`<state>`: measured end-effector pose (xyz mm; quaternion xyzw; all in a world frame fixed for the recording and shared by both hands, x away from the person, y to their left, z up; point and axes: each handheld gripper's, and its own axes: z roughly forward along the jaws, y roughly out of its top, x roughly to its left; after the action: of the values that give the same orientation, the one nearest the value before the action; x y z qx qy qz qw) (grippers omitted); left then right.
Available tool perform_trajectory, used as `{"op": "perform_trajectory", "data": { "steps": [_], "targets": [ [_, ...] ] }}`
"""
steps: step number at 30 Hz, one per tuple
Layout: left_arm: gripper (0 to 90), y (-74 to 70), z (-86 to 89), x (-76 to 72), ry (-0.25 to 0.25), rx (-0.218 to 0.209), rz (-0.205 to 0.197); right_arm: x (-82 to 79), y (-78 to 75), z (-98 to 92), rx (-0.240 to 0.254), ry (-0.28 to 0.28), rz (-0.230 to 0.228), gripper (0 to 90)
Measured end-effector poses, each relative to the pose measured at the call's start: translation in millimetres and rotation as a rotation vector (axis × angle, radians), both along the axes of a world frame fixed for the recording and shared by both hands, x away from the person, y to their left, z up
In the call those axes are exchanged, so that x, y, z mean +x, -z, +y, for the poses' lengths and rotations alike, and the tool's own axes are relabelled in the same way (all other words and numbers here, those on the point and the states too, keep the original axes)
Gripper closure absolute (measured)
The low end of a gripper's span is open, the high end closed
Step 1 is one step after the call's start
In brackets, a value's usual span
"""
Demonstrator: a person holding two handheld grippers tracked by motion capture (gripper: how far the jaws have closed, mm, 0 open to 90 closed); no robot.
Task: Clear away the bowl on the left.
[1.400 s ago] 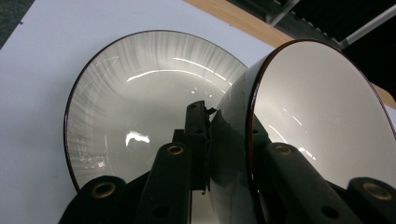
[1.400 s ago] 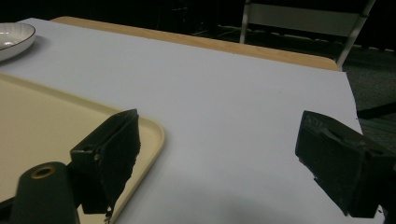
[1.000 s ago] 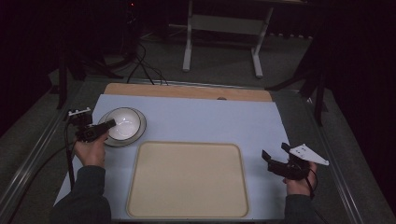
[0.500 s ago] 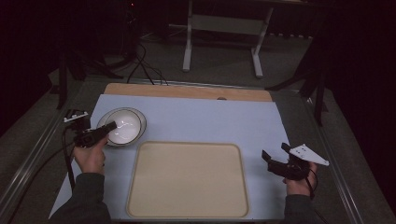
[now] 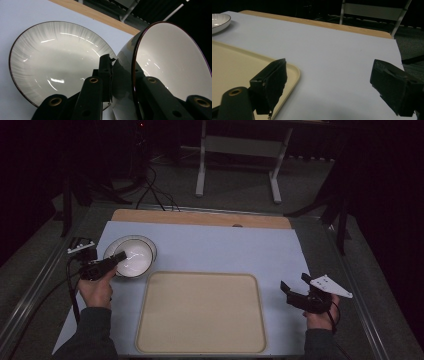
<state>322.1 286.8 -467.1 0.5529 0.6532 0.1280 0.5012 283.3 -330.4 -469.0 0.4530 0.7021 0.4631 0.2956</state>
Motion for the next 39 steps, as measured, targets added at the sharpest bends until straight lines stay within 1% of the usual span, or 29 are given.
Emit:
{"op": "perform_trajectory", "data": {
  "steps": [4,5,8,16,26,30,39],
  "targets": [
    [79.2,-2.3,-0.3,-1.8,0.006,-0.014,-0.011,-0.1,-0.1,0.0,-0.001,0.000,-0.001,13.5],
    [79.2,-4.1,-0.3,-3.1,0.014,-0.012,-0.014,-0.3,-0.3,-0.1,-0.001,0.001,-0.002,13.5],
    [79.2,-6.1,-0.6,-4.9,0.017,-0.017,-0.021,-0.6,-0.6,-0.3,0.000,0.001,-0.003,13.5],
    [79.1,-14.3,-0.2,-12.9,0.039,-0.041,-0.056,-0.5,-0.6,-0.7,0.004,-0.001,-0.002,13.6],
    [79.1,-21.5,-7.8,-13.9,0.072,-0.023,-0.073,-0.1,-0.5,-0.4,0.003,-0.004,-0.002,13.6],
    [79.0,-24.1,-11.6,-14.1,0.088,-0.029,-0.081,-0.1,-0.5,-0.6,0.002,-0.002,-0.002,13.6],
    [79.0,-29.1,-19.2,-15.6,0.118,-0.025,-0.097,0.0,-0.8,-1.5,0.003,-0.002,-0.006,13.6]
  ]
}}
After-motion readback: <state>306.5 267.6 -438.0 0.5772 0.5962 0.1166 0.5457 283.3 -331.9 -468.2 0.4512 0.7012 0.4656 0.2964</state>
